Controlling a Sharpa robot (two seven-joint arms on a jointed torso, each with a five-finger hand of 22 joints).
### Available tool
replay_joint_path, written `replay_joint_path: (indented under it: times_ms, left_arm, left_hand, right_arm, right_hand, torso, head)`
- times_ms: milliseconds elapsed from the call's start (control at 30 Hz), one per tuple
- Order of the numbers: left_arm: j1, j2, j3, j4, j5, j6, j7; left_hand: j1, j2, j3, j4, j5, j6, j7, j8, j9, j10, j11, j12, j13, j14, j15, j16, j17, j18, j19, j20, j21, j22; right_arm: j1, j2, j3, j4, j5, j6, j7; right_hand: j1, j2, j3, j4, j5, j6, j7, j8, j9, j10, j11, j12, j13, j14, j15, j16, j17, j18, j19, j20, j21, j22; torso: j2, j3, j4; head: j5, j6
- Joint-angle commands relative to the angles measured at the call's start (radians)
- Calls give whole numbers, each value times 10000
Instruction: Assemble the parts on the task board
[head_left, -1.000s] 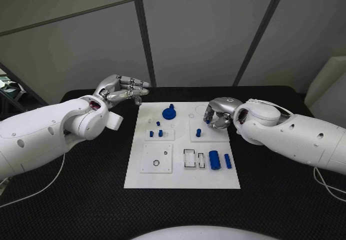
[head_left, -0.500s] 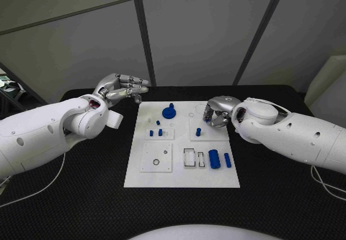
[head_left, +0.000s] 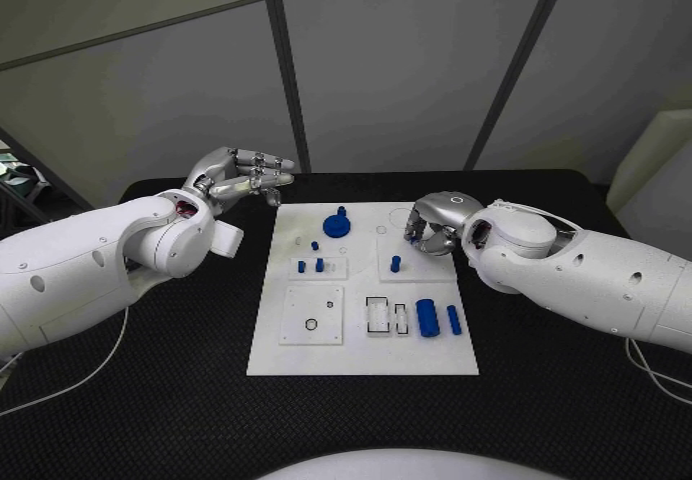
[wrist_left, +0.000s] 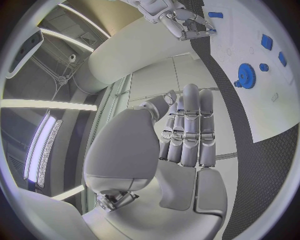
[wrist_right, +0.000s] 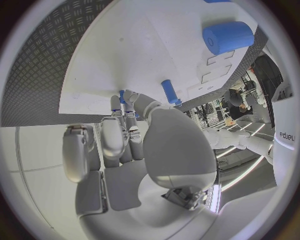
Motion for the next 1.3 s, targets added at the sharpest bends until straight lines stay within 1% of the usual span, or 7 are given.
replay_joint_path:
  times_ms: [33,433,667,800,933,1100,1300]
  left_arm:
    - [8,12,8,0,95,31,126]
    - [-13,27,8,-48,95,49,112]
    - [-23,73,8,-64,134,75,112]
    - [-31,125,7,-97,527,132,100]
    - [-35,190,4,-135,731,165,102]
    - [-35,304,-3,-162,879,199,106]
    - [-34,434,-15,-181,945,216,110]
  left_hand:
    - [-8,65,-38,-5,24,55,18,25,2,55,-2,50,17,-58,24,-59,-8,-110,-57,23,-35,-16]
    - [-1,72,-40,-14,37,49,22,18,1,45,1,46,20,-57,24,-79,-20,-110,-59,23,-45,-21]
    - [-2,84,-45,-19,57,36,29,5,-1,28,8,37,25,-55,28,-105,-35,-111,-62,24,-57,-26]
    - [-15,103,-49,-10,67,33,35,-1,-1,19,14,33,29,-51,33,-123,-46,-114,-63,27,-66,-30]
    - [-24,113,-53,-5,67,31,37,-4,-1,14,16,31,31,-49,36,-132,-51,-115,-64,29,-72,-33]
    - [-36,121,-61,1,65,29,39,-8,0,10,18,30,35,-49,40,-146,-59,-116,-67,32,-80,-37]
    - [-51,130,-71,8,60,28,41,-12,1,6,21,29,40,-51,46,-164,-69,-118,-71,36,-92,-43]
  right_arm:
    - [25,-98,12,203,-195,-869,-42]
    - [28,-606,32,949,-178,-1545,-29]
    - [27,-815,44,1875,132,-1722,67]
    - [24,-661,43,2370,379,-1650,150]
    - [-4,-432,40,2666,503,-1574,222]
    - [-238,-20,38,2951,594,-1413,345]
    - [-690,514,28,2766,674,-1190,437]
  right_hand:
    - [-18,42,-6,-78,46,54,10,39,4,64,-28,-47,8,167,-66,-60,-3,-105,620,-80,62,1898]
    - [-46,-7,-35,-154,65,72,5,27,11,87,-33,-70,-6,181,-71,-27,29,-119,648,-87,102,1947]
    - [-56,-28,-45,-183,69,74,4,20,11,90,-33,-80,-12,184,-72,-17,38,-121,654,-89,110,1958]
    - [-59,-30,-43,-199,75,67,6,11,9,84,-30,-89,-18,183,-72,-24,25,-118,646,-91,100,1944]
    - [-74,-27,-40,-218,81,48,14,-9,5,65,-20,-107,-30,181,-69,-31,8,-116,643,-91,94,1938]
    - [-85,-24,-39,-228,83,38,19,-19,2,54,-15,-116,-37,184,-67,-20,20,-117,645,-91,97,1941]
    - [-96,-10,-30,-246,86,21,25,-37,-2,38,-8,-125,-49,180,-63,-32,-4,-112,634,-89,82,1922]
  torso:
    - [-4,-8,1]
    - [-3,-7,4]
    - [9,-5,1]
    - [5,-16,4]
    - [3,-29,38]
    - [-14,-68,85]
    - [-1,-45,31]
  head:
    - [-1,41]
    - [-3,75]
    - [97,72]
    - [222,56]
    - [273,19]
    - [423,-32]
    - [682,-90]
